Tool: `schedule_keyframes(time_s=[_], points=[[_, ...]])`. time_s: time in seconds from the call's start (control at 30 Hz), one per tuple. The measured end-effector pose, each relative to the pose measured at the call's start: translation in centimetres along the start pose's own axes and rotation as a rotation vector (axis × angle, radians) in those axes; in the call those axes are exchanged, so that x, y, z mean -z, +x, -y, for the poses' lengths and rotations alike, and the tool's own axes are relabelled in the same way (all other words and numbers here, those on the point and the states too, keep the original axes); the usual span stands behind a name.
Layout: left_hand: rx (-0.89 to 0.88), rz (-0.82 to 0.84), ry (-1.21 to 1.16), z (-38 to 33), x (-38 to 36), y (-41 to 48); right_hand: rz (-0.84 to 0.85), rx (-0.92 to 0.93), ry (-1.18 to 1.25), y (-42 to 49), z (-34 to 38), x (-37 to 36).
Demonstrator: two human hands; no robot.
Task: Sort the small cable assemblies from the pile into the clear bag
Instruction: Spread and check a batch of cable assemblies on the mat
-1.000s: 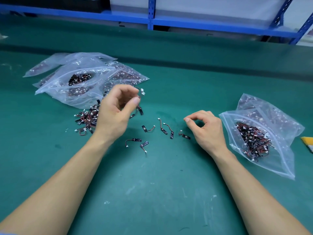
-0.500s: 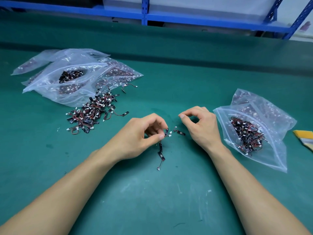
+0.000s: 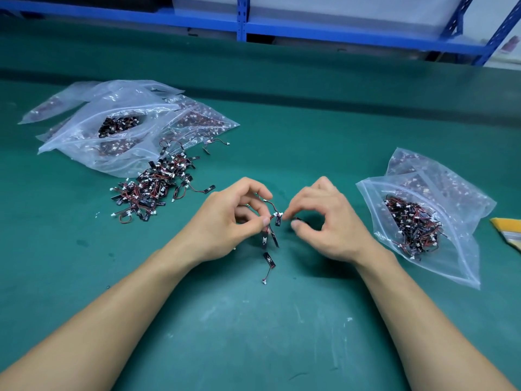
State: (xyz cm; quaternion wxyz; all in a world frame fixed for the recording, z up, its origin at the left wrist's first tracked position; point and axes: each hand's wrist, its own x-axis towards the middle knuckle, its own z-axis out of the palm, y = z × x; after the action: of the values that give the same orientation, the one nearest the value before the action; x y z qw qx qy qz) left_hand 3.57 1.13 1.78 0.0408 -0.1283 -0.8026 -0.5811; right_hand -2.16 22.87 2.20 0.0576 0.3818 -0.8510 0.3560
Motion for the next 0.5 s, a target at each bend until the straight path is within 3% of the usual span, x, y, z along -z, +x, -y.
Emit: schedule_keyframes(time_s=[0.1, 0.5], points=[[0.010, -0.027, -0.088, -0.1, 0.1, 0.1, 0.105, 0.028, 0.011, 0.0, 0.6, -0.6], [0.021, -0.052, -0.162, -0.1, 0.5, 0.3, 0.026, -0.009, 0.083, 0.0, 0.0, 0.0]])
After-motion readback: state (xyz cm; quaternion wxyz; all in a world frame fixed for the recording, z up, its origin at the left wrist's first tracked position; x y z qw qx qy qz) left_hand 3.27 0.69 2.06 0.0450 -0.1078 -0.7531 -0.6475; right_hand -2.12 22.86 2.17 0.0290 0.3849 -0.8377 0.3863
